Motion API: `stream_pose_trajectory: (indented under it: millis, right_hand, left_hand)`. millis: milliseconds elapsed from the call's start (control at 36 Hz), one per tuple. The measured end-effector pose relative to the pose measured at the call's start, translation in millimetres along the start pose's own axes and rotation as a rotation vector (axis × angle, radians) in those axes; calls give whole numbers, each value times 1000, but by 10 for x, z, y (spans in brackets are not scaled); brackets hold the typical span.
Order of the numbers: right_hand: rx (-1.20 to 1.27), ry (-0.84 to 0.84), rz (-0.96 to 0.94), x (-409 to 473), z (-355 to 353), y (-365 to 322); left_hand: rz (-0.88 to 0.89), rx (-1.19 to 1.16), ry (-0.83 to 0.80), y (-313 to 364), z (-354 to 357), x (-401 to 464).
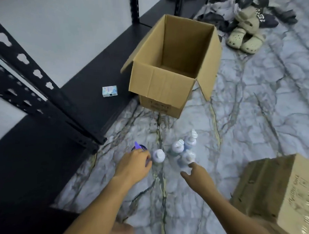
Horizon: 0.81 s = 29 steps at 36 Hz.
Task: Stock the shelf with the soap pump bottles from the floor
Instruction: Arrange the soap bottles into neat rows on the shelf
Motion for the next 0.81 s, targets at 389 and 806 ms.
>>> stream_pose_trajectory:
  millis: [389,806]
  right_hand:
    - [361,162,-238,432,-125,181]
    - [215,111,-251,764,-56,362]
  left_hand:
    - [-145,-360,-204,82,740,492]
    - [-236,-726,-160,18,1218,833]
Point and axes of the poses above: each hand's wrist, its own x-axis towards the middle knuckle, its own z-axis out of the palm, y = z × x, the point moved 3 cm from there along x, towards the middle knuckle, and after that the axes turned 9 degrees about -y, right-handed, at the moved point
